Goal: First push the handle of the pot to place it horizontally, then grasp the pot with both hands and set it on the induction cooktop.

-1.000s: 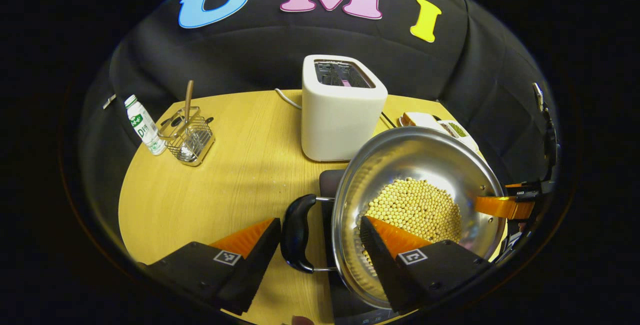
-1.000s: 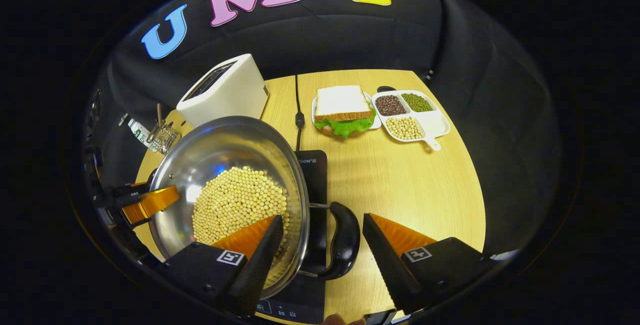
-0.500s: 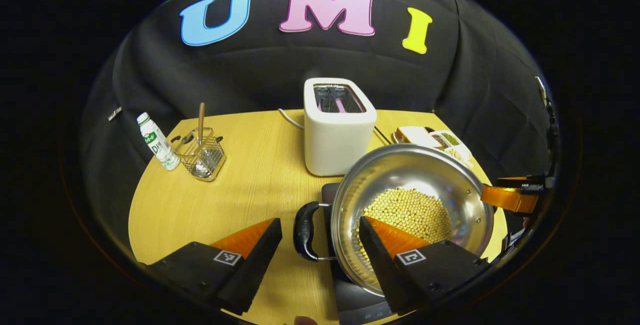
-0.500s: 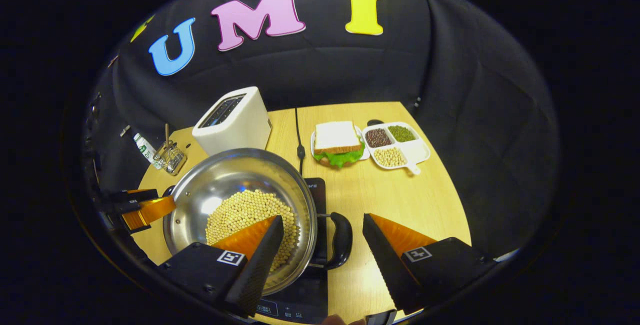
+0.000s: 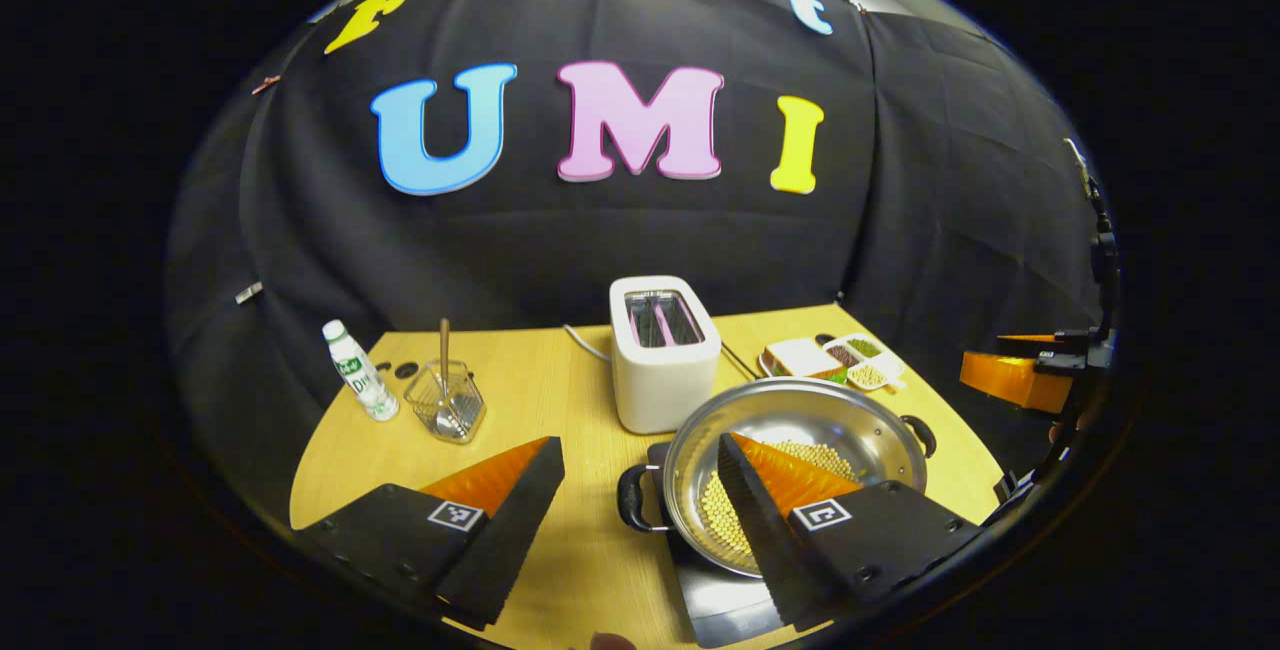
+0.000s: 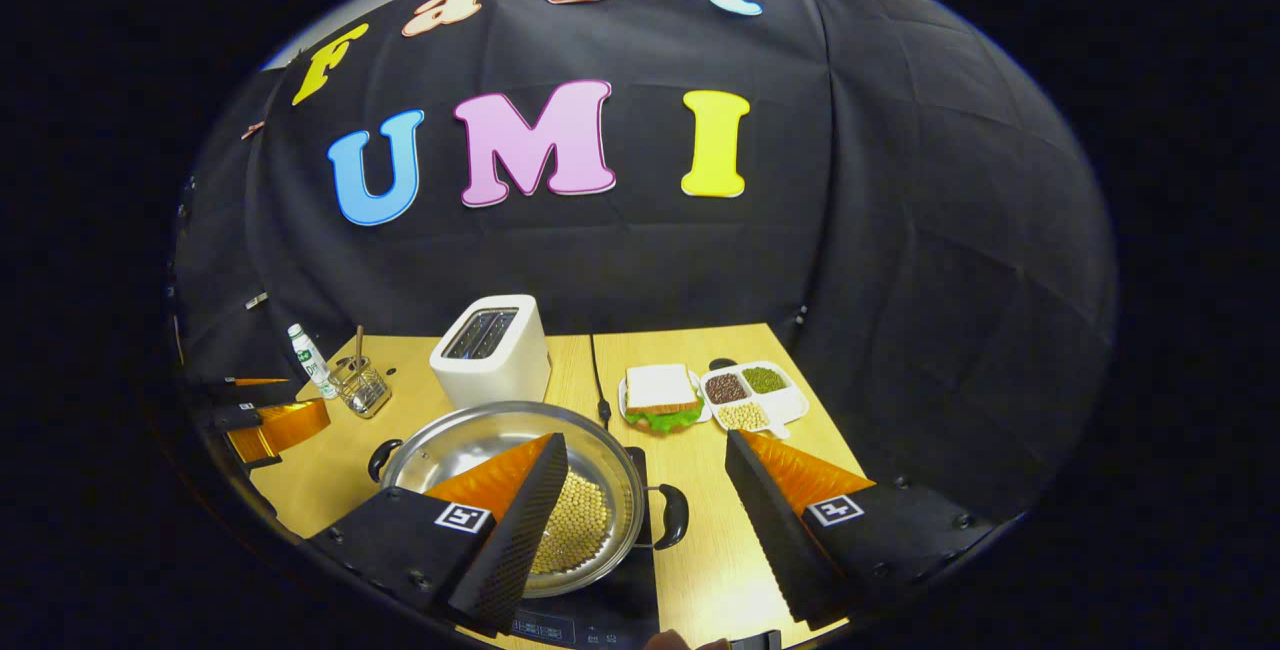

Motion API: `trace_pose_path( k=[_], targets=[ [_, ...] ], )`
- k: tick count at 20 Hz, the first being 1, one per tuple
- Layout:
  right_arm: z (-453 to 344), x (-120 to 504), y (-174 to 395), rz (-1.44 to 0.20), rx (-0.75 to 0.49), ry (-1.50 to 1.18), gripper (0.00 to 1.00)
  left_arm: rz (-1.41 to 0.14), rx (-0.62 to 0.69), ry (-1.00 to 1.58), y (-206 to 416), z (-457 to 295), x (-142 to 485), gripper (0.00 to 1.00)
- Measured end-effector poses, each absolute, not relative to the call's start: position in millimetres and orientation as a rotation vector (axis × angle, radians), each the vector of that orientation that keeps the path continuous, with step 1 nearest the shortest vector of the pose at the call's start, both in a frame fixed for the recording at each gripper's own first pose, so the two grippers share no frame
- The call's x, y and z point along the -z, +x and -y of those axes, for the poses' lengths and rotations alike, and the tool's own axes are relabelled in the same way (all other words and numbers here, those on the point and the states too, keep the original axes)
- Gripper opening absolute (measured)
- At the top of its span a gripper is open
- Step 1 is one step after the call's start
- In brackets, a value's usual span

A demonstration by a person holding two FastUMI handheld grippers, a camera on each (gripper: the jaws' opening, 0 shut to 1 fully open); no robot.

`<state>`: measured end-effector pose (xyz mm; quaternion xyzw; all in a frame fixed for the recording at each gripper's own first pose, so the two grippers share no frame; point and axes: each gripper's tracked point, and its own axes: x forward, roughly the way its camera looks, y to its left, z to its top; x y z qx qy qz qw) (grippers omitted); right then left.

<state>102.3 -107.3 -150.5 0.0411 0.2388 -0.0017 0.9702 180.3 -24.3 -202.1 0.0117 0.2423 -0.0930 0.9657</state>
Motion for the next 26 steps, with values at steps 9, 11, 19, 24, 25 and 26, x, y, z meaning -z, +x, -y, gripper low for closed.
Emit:
trace_pose_path(
  k=[9, 11, 19, 24, 25, 26],
  targets=[
    [69, 42, 72, -0.231, 0.002, 0.051, 0.98, -0.26, 0.16, 0.002, 193, 15, 149, 0.96],
    [57, 23, 65, -0.192, -0.002, 0.056, 0.98, -0.216, 0.151, 0.019, 193, 9, 139, 0.96],
    [14, -22, 40, -0.062, -0.025, 0.034, 0.98, -0.08, 0.118, 0.049, 179, -8, 101, 0.94],
    [9, -23, 40, -0.066, -0.025, 0.039, 0.98, -0.055, 0.09, 0.031, 172, -15, 90, 0.96],
    [9, -22, 40, -0.067, -0.024, 0.04, 0.98, -0.061, 0.093, 0.022, 171, -15, 94, 0.96],
    [9, -21, 41, -0.07, -0.024, 0.037, 0.98, -0.069, 0.094, 0.013, 172, -15, 96, 0.96]
  ],
)
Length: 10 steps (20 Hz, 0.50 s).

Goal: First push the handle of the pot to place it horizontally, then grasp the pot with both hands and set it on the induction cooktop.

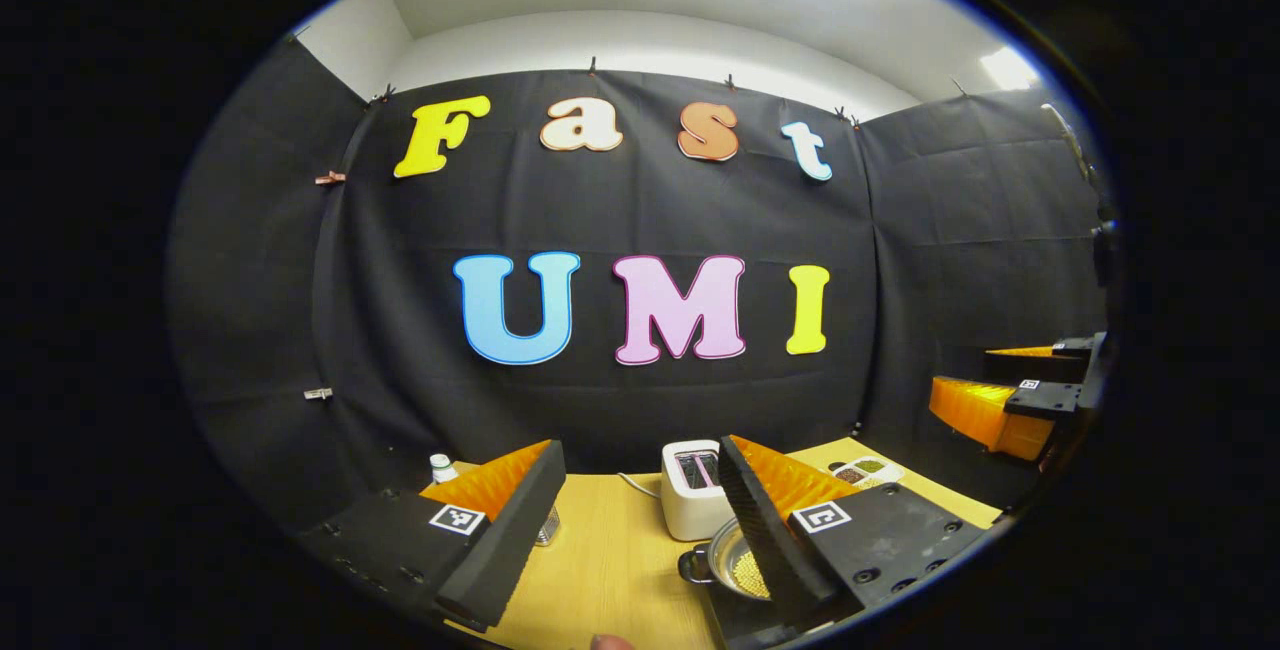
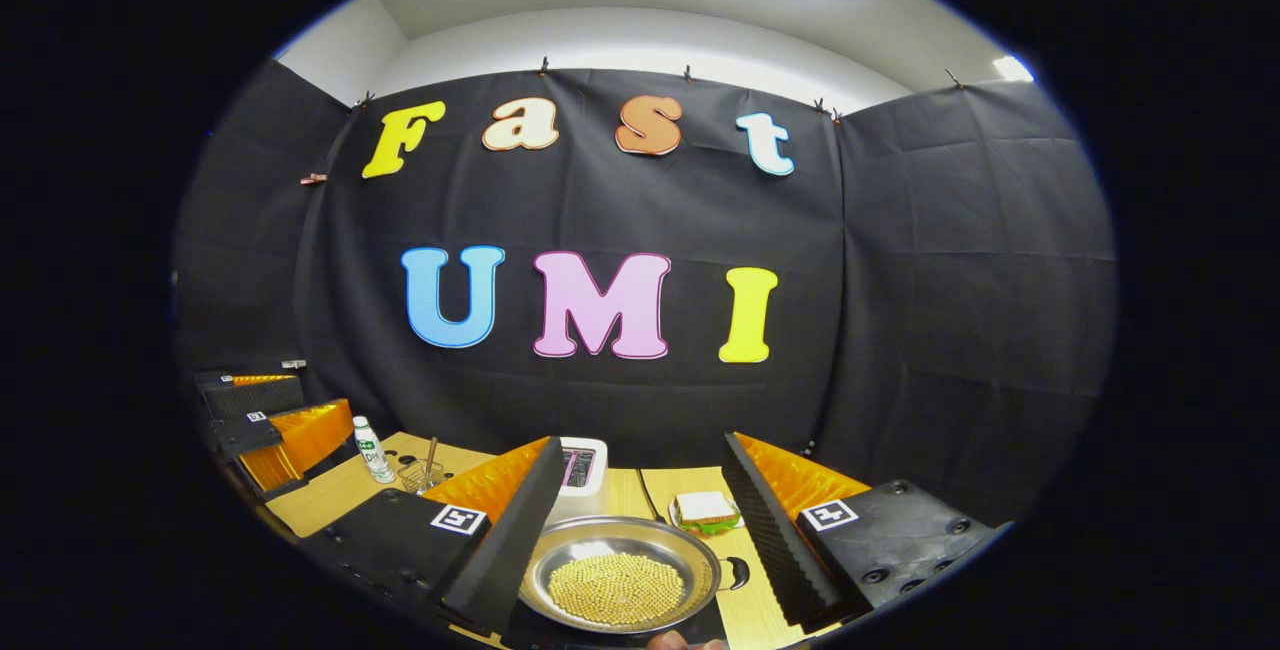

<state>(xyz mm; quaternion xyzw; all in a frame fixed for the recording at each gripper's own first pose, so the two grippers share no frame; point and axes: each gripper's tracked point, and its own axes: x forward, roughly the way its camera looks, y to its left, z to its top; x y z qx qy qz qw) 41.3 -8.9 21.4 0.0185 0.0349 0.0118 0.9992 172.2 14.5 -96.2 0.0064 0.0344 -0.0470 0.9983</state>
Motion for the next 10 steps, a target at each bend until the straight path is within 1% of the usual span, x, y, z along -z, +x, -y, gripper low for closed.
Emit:
trace_pose_path(
  k=[5, 6, 7, 10],
  targets=[
    [7.8, -19.1, 40.5, -0.08, -0.026, 0.027, 0.98, -0.09, 0.085, -0.007, 173.5, -16.6, 100.4, 0.96],
    [6.6, -16.8, 40.7, -0.085, -0.027, 0.027, 0.98, -0.091, 0.083, -0.006, 174.4, -16.6, 100.2, 0.94],
    [5.9, -16.4, 40.8, -0.088, -0.029, 0.026, 0.98, -0.09, 0.081, -0.006, 174.2, -16.9, 99.1, 0.96],
    [6.9, -16.9, 42.9, -0.087, -0.028, 0.03, 0.98, -0.089, 0.077, -0.001, 174.6, -17.1, 98.0, 0.96]
  ],
)
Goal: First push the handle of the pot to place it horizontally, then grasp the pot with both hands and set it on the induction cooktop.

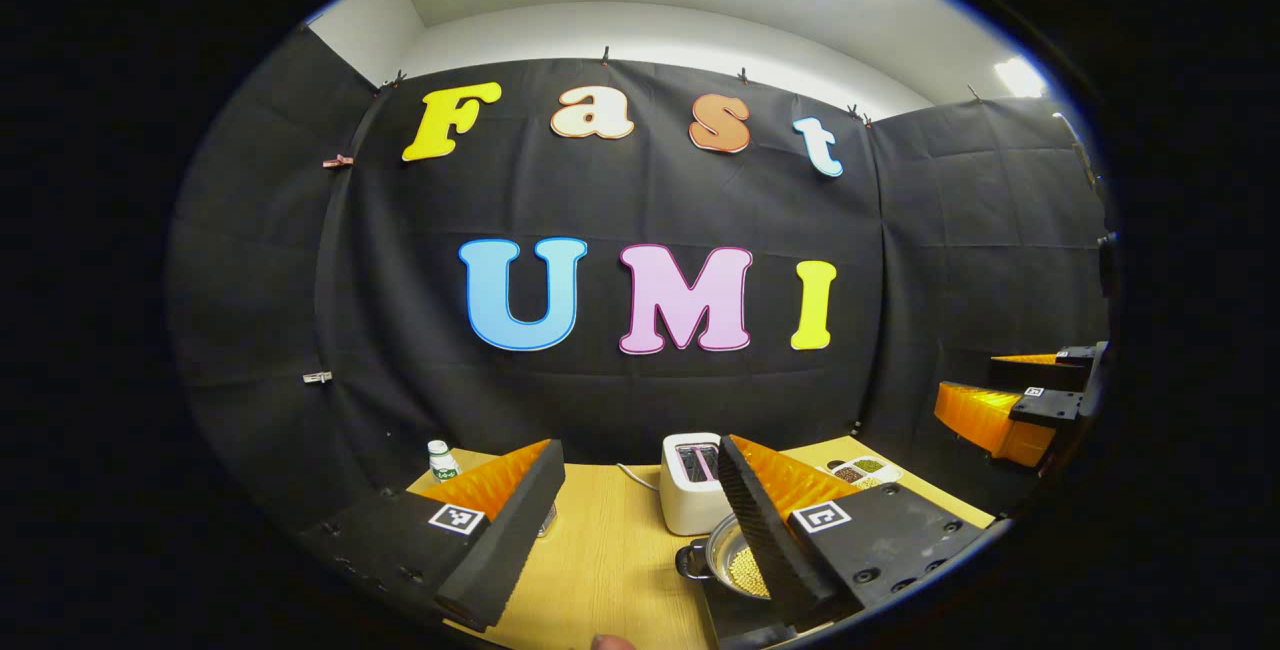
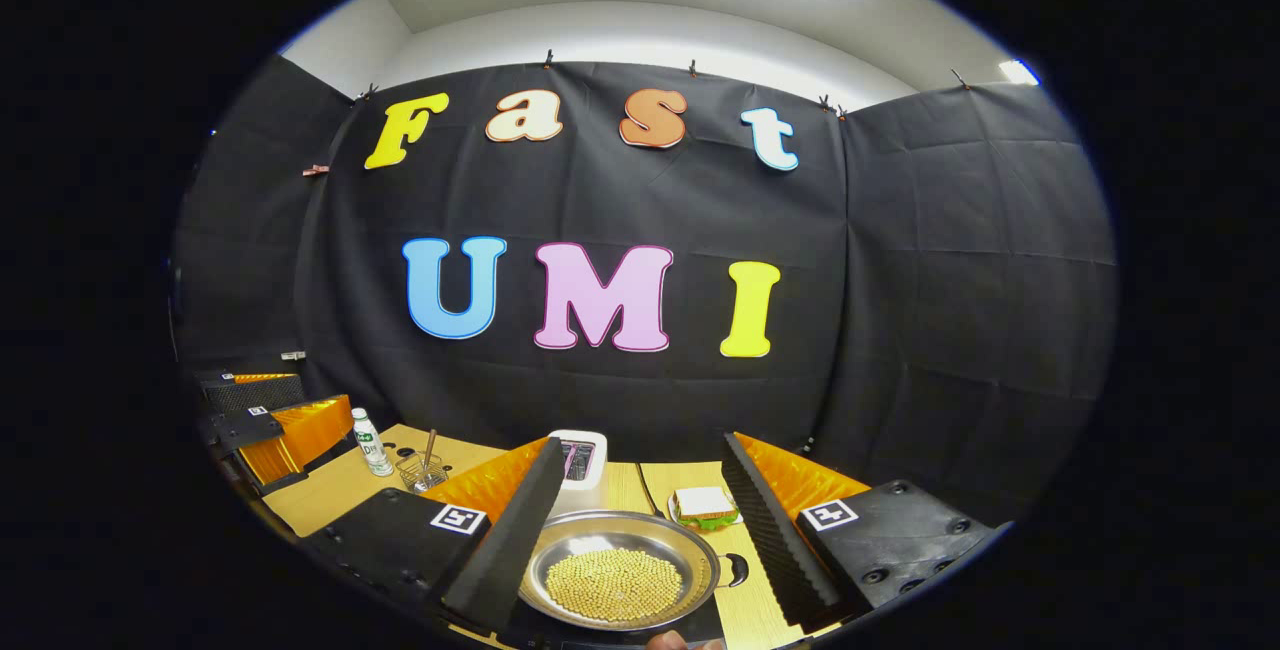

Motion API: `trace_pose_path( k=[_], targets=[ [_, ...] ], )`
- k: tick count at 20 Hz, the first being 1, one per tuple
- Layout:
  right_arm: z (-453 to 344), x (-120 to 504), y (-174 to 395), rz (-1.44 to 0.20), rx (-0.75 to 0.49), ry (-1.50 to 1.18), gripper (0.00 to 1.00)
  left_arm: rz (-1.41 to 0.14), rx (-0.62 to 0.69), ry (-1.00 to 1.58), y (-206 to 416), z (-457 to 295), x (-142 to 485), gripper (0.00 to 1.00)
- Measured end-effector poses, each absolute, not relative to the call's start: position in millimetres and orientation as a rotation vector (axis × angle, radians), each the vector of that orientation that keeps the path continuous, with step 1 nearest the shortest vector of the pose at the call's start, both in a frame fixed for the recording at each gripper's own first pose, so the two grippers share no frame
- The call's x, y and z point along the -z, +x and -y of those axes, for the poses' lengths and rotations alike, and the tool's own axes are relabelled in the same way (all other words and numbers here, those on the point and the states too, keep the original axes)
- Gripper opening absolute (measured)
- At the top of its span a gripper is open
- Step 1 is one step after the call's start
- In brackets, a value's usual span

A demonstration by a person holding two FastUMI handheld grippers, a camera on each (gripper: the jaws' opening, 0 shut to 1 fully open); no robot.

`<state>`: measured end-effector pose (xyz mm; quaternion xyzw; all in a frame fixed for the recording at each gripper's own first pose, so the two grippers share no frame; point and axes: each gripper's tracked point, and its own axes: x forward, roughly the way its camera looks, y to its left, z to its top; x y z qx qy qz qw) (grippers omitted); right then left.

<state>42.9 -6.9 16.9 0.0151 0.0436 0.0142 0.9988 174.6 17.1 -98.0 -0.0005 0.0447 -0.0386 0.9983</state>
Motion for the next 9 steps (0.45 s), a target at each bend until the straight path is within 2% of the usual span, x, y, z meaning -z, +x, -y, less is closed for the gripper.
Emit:
trace_pose_path(
  k=[7, 8, 9],
  targets=[
    [13.0, -15.1, 43.8, -0.093, -0.022, 0.035, 0.98, -0.094, 0.081, -0.002, 174.9, -16.1, 99.5, 0.96],
    [13.6, -14.7, 42.4, -0.095, -0.021, 0.035, 0.96, -0.094, 0.084, -0.003, 175.6, -15.4, 98.8, 0.96],
    [13.7, -14.3, 42.1, -0.096, -0.021, 0.036, 0.98, -0.095, 0.086, -0.003, 175.1, -14.8, 99.2, 0.96]
  ],
)
